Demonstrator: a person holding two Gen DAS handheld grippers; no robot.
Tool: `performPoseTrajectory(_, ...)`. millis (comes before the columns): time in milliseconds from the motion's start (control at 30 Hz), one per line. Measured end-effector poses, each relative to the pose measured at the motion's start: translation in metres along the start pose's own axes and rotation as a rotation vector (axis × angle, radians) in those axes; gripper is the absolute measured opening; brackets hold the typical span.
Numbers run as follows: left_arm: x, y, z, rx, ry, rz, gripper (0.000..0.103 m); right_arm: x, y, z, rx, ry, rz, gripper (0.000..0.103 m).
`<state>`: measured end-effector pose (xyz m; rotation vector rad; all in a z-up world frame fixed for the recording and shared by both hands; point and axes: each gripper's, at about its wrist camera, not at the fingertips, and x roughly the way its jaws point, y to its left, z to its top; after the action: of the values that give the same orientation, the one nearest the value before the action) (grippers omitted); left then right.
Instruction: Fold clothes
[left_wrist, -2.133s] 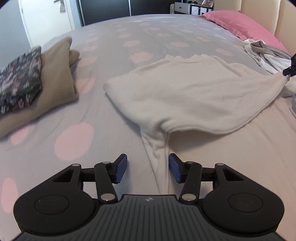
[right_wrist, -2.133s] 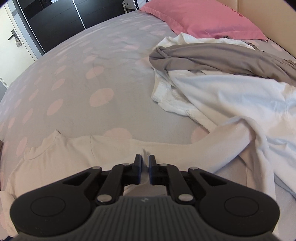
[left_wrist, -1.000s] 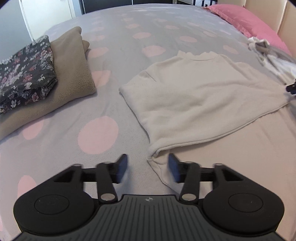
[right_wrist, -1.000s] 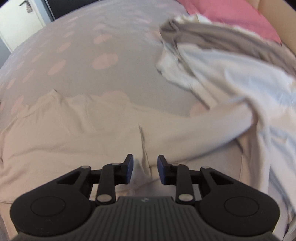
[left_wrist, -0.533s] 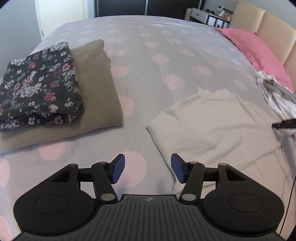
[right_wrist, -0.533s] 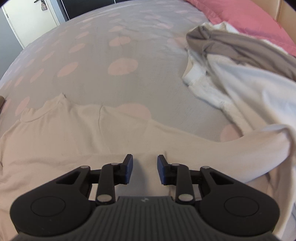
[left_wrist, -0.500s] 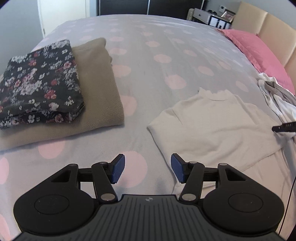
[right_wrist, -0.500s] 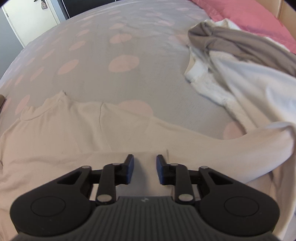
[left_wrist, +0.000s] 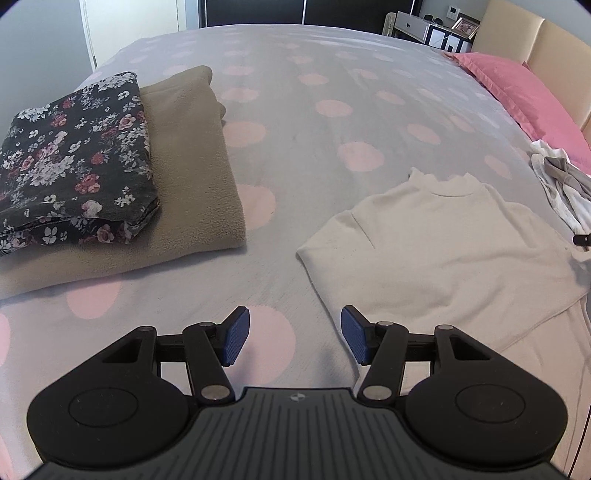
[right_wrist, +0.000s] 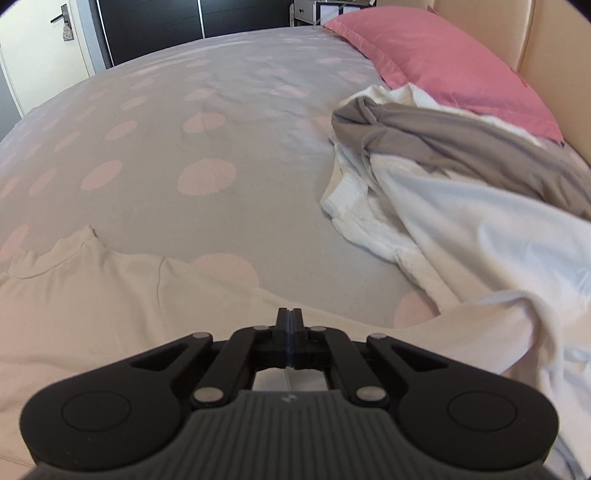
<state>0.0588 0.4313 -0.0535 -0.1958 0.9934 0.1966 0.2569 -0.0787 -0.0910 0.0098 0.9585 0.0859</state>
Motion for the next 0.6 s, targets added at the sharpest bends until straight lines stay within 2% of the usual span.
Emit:
performPoseTrajectory(133, 0.013, -0.004, 0.006, -0.031, -0.007, -0.005, 0.053, 0.004, -0.002, 0.000, 0.031, 0.031, 0.059, 0.006)
performPoseTrajectory(200, 0.022, -0.005, 0.010, -0.052, -0.007, -0.012, 0.053, 0.004, 0.000, -0.001, 0.030, 0.029, 0.072, 0.027)
performPoseTrajectory(233, 0.026, -0.005, 0.011, -0.062, -0.006, -0.015, 0.053, 0.004, 0.000, -0.001, 0.028, 0.027, 0.079, 0.029)
performPoseTrajectory(600, 0.068, -0.001, 0.008, -0.168, 0.002, -0.045, 0.052, 0.021, -0.018, -0.010, 0.127, 0.088, 0.135, 0.029)
